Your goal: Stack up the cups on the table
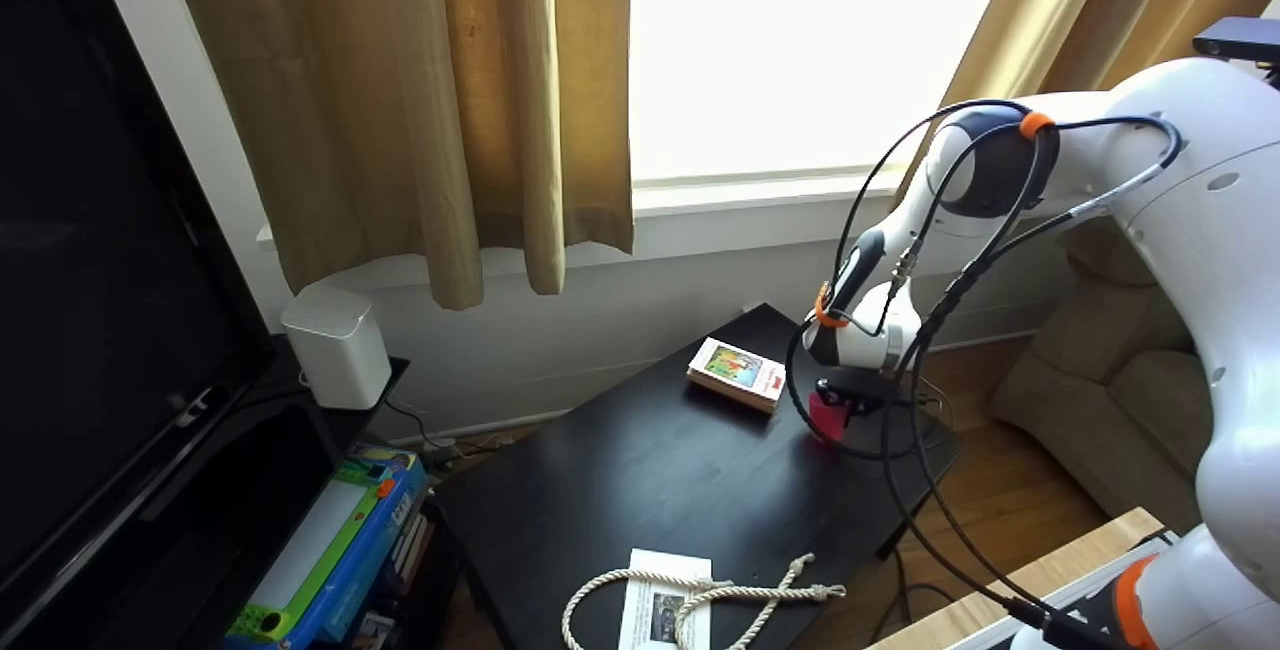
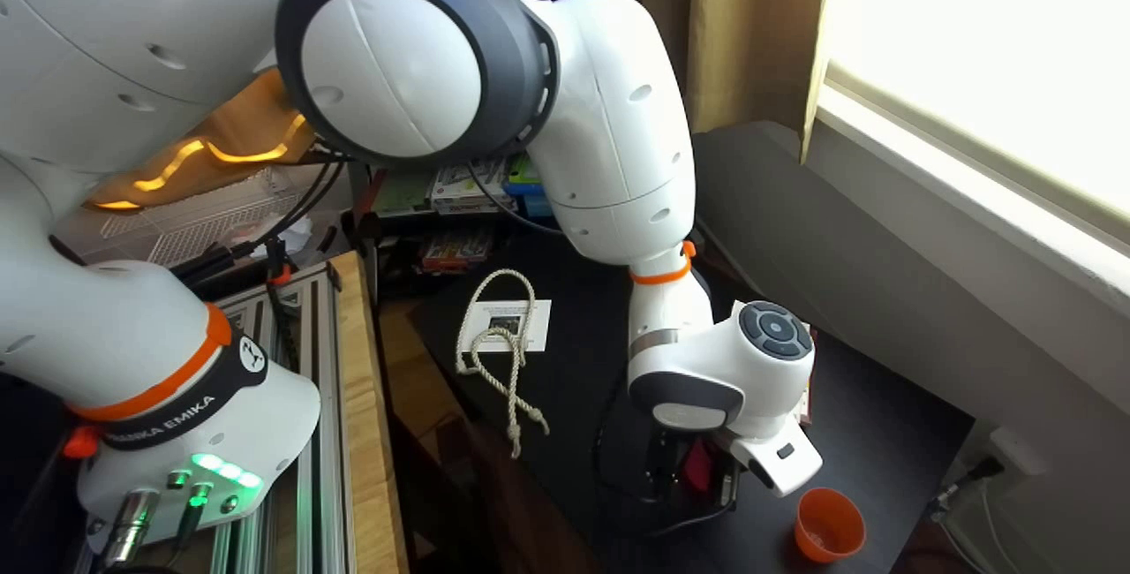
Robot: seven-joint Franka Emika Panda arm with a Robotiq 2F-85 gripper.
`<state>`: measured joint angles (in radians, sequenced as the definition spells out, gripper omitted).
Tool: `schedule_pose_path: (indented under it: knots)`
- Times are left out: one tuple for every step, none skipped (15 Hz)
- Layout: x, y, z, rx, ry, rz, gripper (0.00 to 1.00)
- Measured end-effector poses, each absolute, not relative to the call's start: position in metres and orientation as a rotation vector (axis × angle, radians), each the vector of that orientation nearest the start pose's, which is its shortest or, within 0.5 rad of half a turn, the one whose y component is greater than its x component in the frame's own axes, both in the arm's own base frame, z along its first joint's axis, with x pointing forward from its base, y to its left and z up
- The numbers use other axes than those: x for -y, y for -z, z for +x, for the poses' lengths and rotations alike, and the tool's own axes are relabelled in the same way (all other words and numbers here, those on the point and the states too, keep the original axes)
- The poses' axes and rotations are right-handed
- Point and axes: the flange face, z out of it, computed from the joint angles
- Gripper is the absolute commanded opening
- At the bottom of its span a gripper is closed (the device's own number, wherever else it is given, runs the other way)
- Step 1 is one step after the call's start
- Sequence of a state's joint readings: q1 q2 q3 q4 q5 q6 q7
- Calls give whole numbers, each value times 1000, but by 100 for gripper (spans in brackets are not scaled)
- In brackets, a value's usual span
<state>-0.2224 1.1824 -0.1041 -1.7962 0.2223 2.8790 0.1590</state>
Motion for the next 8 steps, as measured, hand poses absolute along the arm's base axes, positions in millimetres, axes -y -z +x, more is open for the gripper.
schedule_pose_path:
  knots:
    - [194, 98, 513, -1006, -132, -3020, 0]
    - [197, 93, 515, -1009, -110, -3025, 1]
    - [201, 87, 516, -1016, -72, -3033, 1]
    - [206, 79, 517, -1030, -24, -3040, 1]
    - [212, 71, 516, -1049, 29, -3047, 1]
    - [217, 61, 515, -1071, 86, -3053, 1]
    - [223, 50, 512, -1093, 145, -3060, 1]
    - [229, 39, 508, -1116, 202, -3065, 1]
